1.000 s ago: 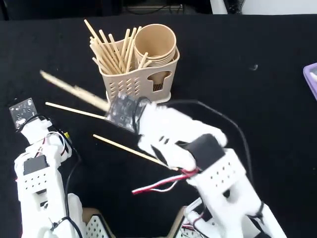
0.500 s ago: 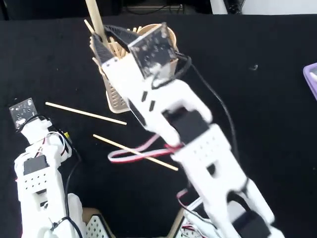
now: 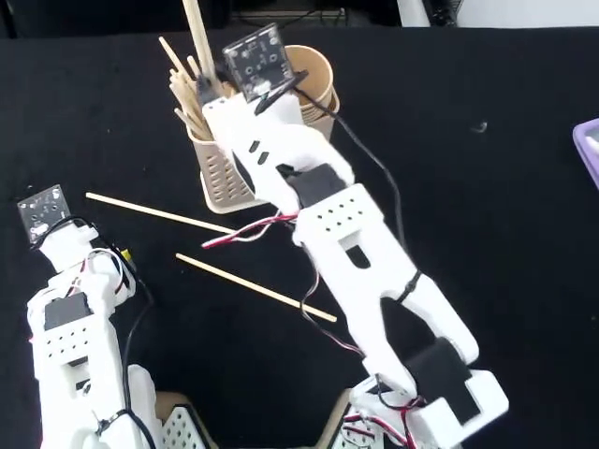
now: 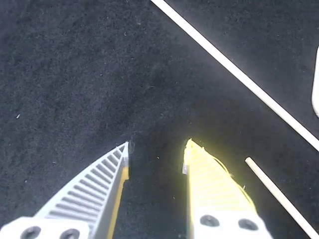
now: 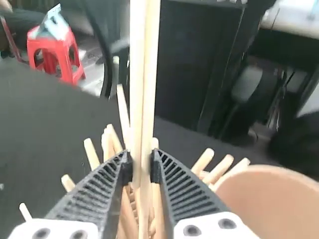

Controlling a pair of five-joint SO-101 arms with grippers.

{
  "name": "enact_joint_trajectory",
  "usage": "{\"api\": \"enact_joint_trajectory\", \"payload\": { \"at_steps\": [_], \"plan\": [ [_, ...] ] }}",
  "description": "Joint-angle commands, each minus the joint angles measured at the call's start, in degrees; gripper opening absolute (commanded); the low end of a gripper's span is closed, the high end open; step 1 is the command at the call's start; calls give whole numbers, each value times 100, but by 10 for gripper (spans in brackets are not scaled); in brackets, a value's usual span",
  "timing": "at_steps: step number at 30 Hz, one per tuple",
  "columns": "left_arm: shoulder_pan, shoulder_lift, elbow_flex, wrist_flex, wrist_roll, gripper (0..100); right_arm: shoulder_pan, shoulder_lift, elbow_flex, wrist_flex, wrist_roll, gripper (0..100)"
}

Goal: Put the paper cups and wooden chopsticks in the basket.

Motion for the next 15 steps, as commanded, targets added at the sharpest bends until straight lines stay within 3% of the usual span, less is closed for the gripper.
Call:
{"api": "enact_joint_trajectory", "payload": {
  "at_steps": [1,8,15],
  "plan": [
    [57,-62,-101,-79,18,185,53,-66,101,-158,-97,11],
    [40,-62,-101,-79,18,185,44,-418,391,-114,-79,15],
    [40,-62,-101,-79,18,185,-9,-769,523,167,-97,142]
  ]
}}
